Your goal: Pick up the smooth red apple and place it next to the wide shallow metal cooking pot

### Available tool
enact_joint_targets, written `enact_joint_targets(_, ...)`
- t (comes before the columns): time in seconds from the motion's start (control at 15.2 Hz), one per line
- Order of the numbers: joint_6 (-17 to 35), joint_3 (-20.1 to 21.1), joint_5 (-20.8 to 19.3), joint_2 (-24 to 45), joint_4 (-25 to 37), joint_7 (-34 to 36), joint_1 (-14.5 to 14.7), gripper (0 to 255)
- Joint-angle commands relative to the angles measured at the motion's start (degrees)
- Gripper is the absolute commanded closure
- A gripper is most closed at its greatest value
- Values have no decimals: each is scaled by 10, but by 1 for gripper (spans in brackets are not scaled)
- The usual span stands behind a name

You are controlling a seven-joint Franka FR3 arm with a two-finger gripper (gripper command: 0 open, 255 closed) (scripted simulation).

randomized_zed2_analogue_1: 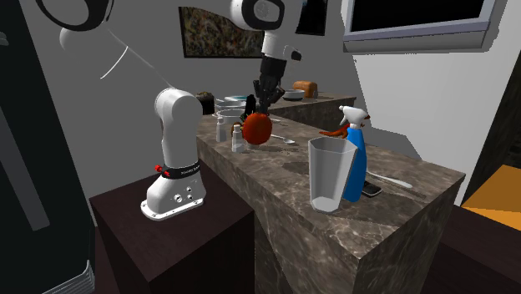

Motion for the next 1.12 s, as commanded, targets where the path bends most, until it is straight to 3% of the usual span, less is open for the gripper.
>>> enact_joint_targets(0.0, -16, 5, 4, -2, 14, 1, 1, 255)
enact_joint_targets(1.06, -130, 37, 34, 13, 141, 6, 15, 255)
